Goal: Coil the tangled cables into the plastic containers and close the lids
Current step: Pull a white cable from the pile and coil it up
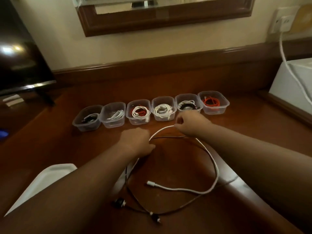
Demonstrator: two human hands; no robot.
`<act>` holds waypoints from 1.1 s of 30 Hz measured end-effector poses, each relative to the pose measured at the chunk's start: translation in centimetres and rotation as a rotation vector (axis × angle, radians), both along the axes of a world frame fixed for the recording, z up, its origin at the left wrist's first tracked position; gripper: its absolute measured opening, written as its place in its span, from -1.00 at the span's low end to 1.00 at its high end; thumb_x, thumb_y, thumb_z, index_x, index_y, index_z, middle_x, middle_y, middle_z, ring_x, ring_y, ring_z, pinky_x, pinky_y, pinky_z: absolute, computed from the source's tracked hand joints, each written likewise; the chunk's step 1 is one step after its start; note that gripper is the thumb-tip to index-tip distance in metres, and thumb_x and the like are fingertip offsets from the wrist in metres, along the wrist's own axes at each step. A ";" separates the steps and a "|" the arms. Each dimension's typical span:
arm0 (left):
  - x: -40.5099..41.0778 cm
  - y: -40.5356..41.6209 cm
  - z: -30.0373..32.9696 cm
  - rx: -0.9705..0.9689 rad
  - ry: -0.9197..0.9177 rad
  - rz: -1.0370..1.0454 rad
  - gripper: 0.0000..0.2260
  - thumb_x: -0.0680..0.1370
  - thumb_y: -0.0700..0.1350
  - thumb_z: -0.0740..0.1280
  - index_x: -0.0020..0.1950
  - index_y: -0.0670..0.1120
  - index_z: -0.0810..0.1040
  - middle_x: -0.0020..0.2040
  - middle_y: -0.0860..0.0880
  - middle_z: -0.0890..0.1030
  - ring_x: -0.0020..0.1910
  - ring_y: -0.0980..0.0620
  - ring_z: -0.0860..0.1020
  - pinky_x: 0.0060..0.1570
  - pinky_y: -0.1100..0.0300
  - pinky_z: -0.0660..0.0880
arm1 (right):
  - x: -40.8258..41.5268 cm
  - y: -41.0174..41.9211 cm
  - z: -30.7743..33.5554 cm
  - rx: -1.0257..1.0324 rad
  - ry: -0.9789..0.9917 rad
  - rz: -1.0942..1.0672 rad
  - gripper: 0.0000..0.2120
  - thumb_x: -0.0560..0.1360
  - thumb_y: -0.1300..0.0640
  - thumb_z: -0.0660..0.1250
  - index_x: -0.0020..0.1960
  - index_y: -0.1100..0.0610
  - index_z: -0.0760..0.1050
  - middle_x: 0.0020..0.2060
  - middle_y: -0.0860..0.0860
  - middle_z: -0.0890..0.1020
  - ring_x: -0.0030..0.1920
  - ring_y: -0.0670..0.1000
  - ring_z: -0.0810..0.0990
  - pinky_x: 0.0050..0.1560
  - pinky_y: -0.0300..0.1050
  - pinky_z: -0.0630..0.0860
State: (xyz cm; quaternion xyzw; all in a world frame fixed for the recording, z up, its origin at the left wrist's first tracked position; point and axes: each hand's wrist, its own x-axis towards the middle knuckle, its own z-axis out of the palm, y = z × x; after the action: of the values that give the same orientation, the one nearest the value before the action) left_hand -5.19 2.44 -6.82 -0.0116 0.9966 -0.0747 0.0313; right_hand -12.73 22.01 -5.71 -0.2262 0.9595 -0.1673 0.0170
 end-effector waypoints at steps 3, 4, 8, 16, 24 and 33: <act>2.1 -0.4 -0.3 0.033 -0.044 0.105 -0.72 0.54 0.18 0.30 0.10 0.02 0.55 0.07 -0.02 0.59 0.05 -0.08 0.58 -0.01 0.06 0.52 | 4.4 1.7 0.0 -0.046 -0.083 0.033 -0.83 0.59 -0.01 0.31 0.11 0.04 0.55 -0.01 0.00 0.62 -0.03 -0.03 0.57 -0.07 -0.16 0.52; 2.8 -0.4 -0.4 0.054 -0.041 0.118 -0.76 0.55 0.13 0.30 0.10 0.02 0.56 0.08 -0.02 0.60 0.04 -0.08 0.58 0.02 0.05 0.54 | 6.1 2.2 0.1 -0.051 -0.117 0.069 -0.84 0.58 -0.02 0.32 0.09 0.04 0.55 -0.02 -0.02 0.61 -0.04 -0.05 0.56 -0.09 -0.19 0.50; 4.8 -0.1 -0.9 0.182 0.004 0.191 -0.86 0.56 -0.05 0.24 0.07 -0.01 0.53 0.04 -0.05 0.59 -0.02 -0.07 0.57 -0.02 0.04 0.55 | 12.5 2.9 0.1 0.101 -0.296 0.309 -0.73 0.55 -0.14 0.34 0.10 0.03 0.54 -0.06 -0.06 0.59 -0.05 -0.05 0.56 -0.14 -0.23 0.45; 6.2 1.5 2.9 0.913 0.325 0.199 -0.89 0.69 -0.09 0.12 0.13 -0.05 0.42 -0.07 -0.10 0.53 -0.21 0.01 0.46 -0.26 0.13 0.37 | 16.4 4.2 -0.8 0.240 -0.263 0.297 -0.68 0.59 0.14 0.32 0.34 0.12 0.48 0.21 0.04 0.57 0.20 0.05 0.53 0.05 -0.18 0.41; 6.9 3.5 10.4 1.345 0.560 0.136 -0.83 0.66 -0.18 0.15 0.13 -0.05 0.52 -0.22 -0.02 0.46 -0.38 0.08 0.37 -0.47 0.23 0.29 | 16.8 4.2 -1.0 0.204 -0.165 0.181 -0.80 0.63 0.12 0.22 0.24 0.09 0.44 0.15 0.07 0.54 0.12 0.06 0.52 0.08 -0.09 0.49; 7.3 5.7 14.4 1.957 0.530 0.222 -0.77 0.67 -0.23 0.03 0.01 -0.06 0.46 -0.43 0.02 0.34 -0.62 0.15 0.23 -0.60 0.32 0.16 | 19.6 2.8 3.7 -0.860 -0.444 0.176 -0.86 0.53 0.20 0.39 0.01 0.11 0.45 -0.18 -0.02 0.55 -0.29 -0.21 0.56 -0.25 -0.28 0.46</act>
State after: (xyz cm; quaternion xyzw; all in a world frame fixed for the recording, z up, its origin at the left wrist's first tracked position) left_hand 2.13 8.10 7.62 -0.0894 0.5886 0.7812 -0.1878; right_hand 6.91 24.83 -2.04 -0.2518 0.7539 -0.5903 0.1405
